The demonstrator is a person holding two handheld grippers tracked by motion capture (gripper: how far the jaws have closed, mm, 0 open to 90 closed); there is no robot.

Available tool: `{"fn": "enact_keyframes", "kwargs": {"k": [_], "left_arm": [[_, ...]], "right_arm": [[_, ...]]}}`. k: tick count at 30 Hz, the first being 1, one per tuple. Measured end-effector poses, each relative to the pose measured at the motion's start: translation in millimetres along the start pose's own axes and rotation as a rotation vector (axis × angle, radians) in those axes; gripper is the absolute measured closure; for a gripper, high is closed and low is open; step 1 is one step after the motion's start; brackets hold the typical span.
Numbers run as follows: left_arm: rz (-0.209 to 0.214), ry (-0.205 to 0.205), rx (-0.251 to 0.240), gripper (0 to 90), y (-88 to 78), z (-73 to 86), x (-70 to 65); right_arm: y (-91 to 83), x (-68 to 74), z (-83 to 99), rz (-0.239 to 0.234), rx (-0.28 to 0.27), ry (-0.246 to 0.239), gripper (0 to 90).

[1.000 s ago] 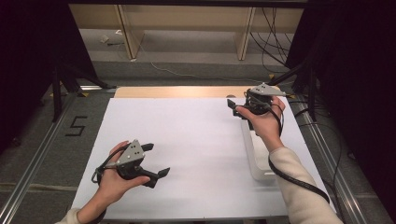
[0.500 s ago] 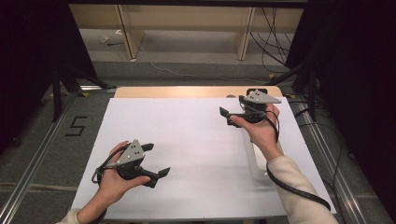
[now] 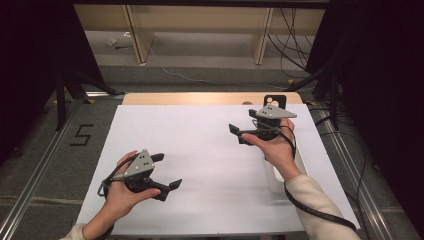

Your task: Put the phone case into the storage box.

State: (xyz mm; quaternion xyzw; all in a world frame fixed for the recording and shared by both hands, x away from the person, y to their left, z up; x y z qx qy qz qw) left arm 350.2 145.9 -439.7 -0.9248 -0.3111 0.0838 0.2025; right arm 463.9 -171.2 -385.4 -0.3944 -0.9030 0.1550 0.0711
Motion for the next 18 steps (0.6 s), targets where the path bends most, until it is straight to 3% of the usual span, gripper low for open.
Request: {"fn": "enact_keyframes", "kwargs": {"k": [18], "left_arm": [[-0.016,-0.003,0.0,0.0,-1.5,0.0,1.9]], "right_arm": [[-6.6,22.3,5.0,-0.062,0.031,-0.025,9.3]]}}
Point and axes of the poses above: each handheld gripper's, and its own axes: y roughly forward along the jaws, z roughly out of its underside, x roughly to its left, the point moved 3 cm from there along y, roughly forward along the jaws
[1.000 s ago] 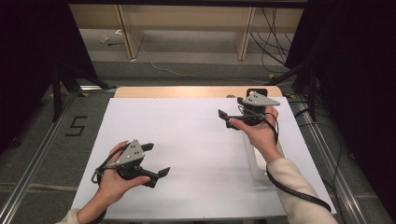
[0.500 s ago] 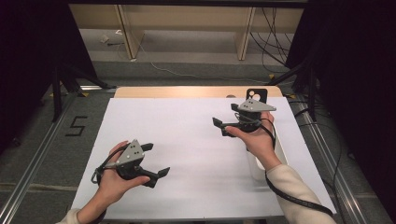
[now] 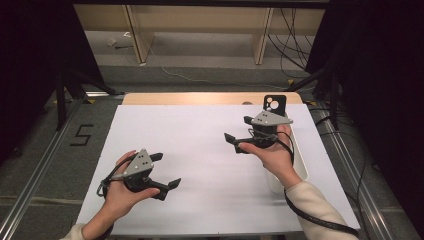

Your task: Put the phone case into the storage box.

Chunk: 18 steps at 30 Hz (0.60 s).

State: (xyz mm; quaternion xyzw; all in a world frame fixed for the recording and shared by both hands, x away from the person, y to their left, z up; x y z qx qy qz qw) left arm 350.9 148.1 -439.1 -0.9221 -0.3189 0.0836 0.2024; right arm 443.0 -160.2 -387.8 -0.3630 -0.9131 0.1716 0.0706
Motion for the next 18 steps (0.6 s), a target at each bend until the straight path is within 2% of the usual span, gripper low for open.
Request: {"fn": "enact_keyframes", "kwargs": {"k": [6,12,18], "left_arm": [[-0.002,-0.003,0.0,0.0,-0.4,0.1,0.4],[-0.004,-0.003,0.0,0.0,-0.4,0.1,0.6],[-0.005,-0.007,-0.001,0.0,-0.5,0.5,1.2]], "right_arm": [[-3.7,2.2,0.3,-0.01,0.005,-0.005,9.0],[-8.2,2.6,1.0,-0.021,0.004,0.01,8.7],[-13.7,4.4,2.3,-0.022,0.006,-0.002,8.2]]}}
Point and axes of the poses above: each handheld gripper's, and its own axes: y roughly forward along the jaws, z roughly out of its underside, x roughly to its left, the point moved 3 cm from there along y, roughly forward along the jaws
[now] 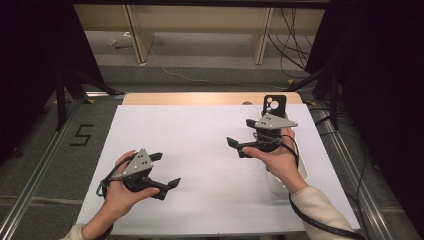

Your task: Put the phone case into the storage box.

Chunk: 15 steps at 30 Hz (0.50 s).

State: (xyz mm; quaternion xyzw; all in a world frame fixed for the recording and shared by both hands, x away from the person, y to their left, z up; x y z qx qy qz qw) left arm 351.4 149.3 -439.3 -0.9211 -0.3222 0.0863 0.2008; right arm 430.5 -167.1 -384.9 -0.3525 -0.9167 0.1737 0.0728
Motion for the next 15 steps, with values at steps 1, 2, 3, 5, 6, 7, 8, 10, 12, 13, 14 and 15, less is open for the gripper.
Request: {"fn": "enact_keyframes", "kwargs": {"k": [1,2,3,5,6,7,8,10,12,13,14,15], "left_arm": [[-0.001,0.0,0.001,0.0,-0.2,0.0,0.2],[-0.001,0.001,0.001,0.0,-0.4,0.0,0.4],[-0.001,0.001,0.001,0.0,-0.5,0.1,0.6],[-0.001,0.0,0.001,0.0,-0.3,0.3,0.9],[-0.002,0.001,0.002,0.0,-0.1,0.5,1.1],[-0.002,0.001,0.002,0.0,-0.2,0.5,1.1],[-0.002,0.002,0.002,0.0,-0.3,0.5,1.2],[-0.003,0.001,0.004,0.0,-0.3,0.7,1.6],[-0.002,-0.002,0.005,0.0,-0.2,1.1,1.7],[-0.004,-0.002,0.005,0.0,-0.2,1.1,2.0],[-0.003,-0.005,0.003,0.0,0.0,1.1,2.1],[-0.003,-0.004,0.004,0.0,0.0,1.2,2.3]], "right_arm": [[-1.3,-0.1,0.3,0.003,0.002,-0.002,8.1],[-2.8,-0.3,0.6,0.008,0.002,-0.007,8.1],[-4.3,-0.3,0.9,0.009,0.001,-0.008,8.1],[-7.7,-0.3,1.4,0.008,0.0,-0.006,8.1],[-9.0,-0.1,1.8,0.012,-0.002,-0.009,8.1],[-10.8,0.1,2.4,0.012,-0.002,-0.009,8.1],[-12.0,0.1,2.8,0.011,-0.002,-0.012,8.1],[-14.9,-0.2,4.0,0.019,0.0,-0.017,8.1],[-17.8,-1.0,5.5,0.02,-0.002,-0.014,8.1],[-18.6,-1.2,6.1,0.021,-0.002,-0.014,8.1],[-19.8,-1.3,7.3,0.019,0.0,-0.013,8.1],[-20.6,-1.1,8.5,0.018,0.001,-0.011,8.1]]}}
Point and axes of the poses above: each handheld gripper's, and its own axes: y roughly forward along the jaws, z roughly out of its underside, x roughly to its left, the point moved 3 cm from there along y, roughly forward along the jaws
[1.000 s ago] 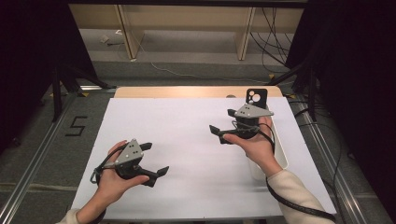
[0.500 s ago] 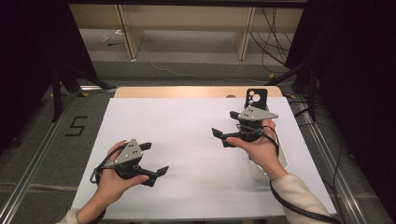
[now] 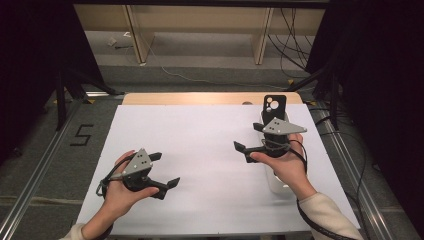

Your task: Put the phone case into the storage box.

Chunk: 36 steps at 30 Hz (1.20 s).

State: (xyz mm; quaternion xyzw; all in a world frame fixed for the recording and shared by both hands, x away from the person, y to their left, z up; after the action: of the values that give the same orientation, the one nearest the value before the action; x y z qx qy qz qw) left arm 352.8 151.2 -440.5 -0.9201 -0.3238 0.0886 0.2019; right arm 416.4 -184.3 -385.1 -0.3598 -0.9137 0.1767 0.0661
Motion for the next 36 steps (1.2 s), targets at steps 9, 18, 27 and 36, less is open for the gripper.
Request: {"fn": "enact_keyframes", "kwargs": {"k": [9,18,27,36], "left_arm": [[-0.004,0.003,0.0,0.0,-0.4,0.1,0.4],[-0.004,0.002,0.0,0.0,-0.2,0.1,0.7],[-0.007,-0.001,-0.002,0.0,-0.6,0.1,1.0],[-0.01,-0.002,-0.003,0.0,-0.7,0.0,1.3]], "right_arm": [[-6.3,2.2,5.2,-0.014,0.01,-0.01,8.1],[-16.7,1.5,9.2,-0.014,0.003,-0.015,8.0],[-23.1,3.4,11.7,-0.03,-0.004,-0.041,8.0],[-29.2,2.3,16.8,-0.036,-0.015,-0.038,8.0]]}}
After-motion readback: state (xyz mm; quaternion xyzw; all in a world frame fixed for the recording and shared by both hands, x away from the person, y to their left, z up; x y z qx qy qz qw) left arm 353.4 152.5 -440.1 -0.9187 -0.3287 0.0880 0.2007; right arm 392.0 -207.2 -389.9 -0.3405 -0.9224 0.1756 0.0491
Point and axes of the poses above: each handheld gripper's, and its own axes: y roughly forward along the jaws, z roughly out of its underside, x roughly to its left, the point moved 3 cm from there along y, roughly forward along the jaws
